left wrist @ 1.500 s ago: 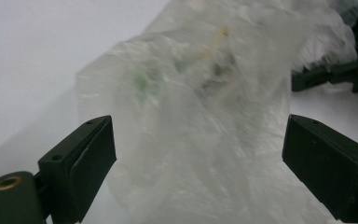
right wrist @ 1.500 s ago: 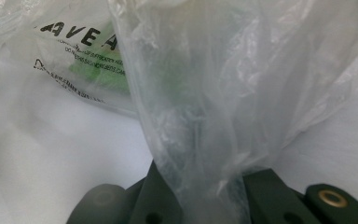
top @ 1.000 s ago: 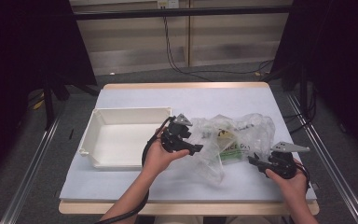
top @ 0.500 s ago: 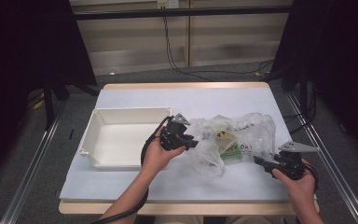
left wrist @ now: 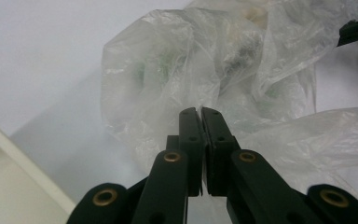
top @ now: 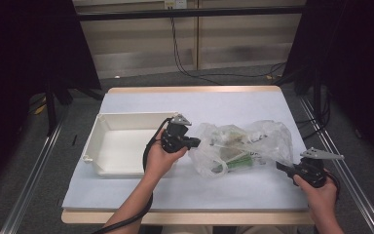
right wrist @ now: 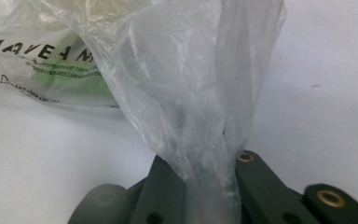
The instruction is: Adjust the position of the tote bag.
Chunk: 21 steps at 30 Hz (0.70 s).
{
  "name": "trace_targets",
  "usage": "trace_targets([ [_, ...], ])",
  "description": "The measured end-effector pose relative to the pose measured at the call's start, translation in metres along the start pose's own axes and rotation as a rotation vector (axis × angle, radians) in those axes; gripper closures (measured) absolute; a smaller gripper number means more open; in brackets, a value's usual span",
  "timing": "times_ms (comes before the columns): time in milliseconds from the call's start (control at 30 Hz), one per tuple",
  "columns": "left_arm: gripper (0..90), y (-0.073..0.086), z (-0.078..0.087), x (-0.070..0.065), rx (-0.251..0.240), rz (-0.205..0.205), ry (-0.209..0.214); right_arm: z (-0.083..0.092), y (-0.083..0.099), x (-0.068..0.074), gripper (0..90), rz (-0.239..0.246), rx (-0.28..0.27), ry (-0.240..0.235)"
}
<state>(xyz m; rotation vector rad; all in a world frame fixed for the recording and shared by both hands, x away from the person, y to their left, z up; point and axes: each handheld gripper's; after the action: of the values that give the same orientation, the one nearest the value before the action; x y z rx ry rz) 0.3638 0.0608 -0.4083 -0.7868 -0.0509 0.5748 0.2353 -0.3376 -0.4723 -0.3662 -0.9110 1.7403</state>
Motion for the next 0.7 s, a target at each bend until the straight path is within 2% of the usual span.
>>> trace_targets([
  [33, 88.2, 0.000, 0.002, 0.001, 0.010, 0.000, -0.007, 0.000, 0.000, -0.001, 88.6, 0.001, 0.003, 0.003],
  [67, 88.4, 0.000, 0.001, 0.001, -0.005, 0.004, -0.010, -0.001, 0.001, -0.002, 88.7, -0.003, 0.006, 0.006],
  [167, 88.6, 0.000, 0.003, 0.002, -0.002, 0.010, -0.014, 0.000, 0.002, -0.007, 88.9, -0.015, 0.003, 0.025],
  [233, 88.7, 0.001, 0.002, 0.002, -0.006, 0.012, 0.006, 0.002, 0.002, -0.009, 88.2, -0.020, 0.001, 0.025],
  [267, 88.6, 0.001, 0.001, 0.001, 0.000, 0.003, 0.012, 0.002, 0.002, -0.008, 85.0, -0.014, -0.001, 0.019],
  [333, 88.7, 0.000, -0.001, -0.002, 0.000, -0.005, 0.031, 0.002, 0.000, -0.004, 70.9, 0.005, -0.004, 0.001],
  [400, 88.6, -0.001, -0.002, -0.005, -0.002, -0.008, 0.039, 0.001, -0.002, 0.003, 59.2, 0.020, -0.005, 0.003],
  [567, 88.5, -0.002, -0.004, -0.008, 0.006, -0.015, 0.050, 0.003, -0.004, 0.012, 38.9, 0.020, 0.006, -0.022],
  [667, 88.4, -0.003, -0.006, -0.008, 0.002, -0.013, 0.062, 0.004, -0.002, 0.014, 26.0, 0.030, 0.019, 0.002],
  [700, 88.4, -0.003, -0.007, -0.008, 0.000, -0.012, 0.066, 0.004, -0.001, 0.014, 24.5, 0.032, 0.022, 0.002],
])
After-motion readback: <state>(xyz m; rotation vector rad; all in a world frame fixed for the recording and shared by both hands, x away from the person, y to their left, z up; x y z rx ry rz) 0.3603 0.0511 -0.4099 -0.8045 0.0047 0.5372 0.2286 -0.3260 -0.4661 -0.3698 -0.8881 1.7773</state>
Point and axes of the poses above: each handheld gripper's, and its own axes: z roughly backward along the jaws, y roughly out of its underside, x roughly to its left, and after that the axes turned 5 degrees about x, right-handed
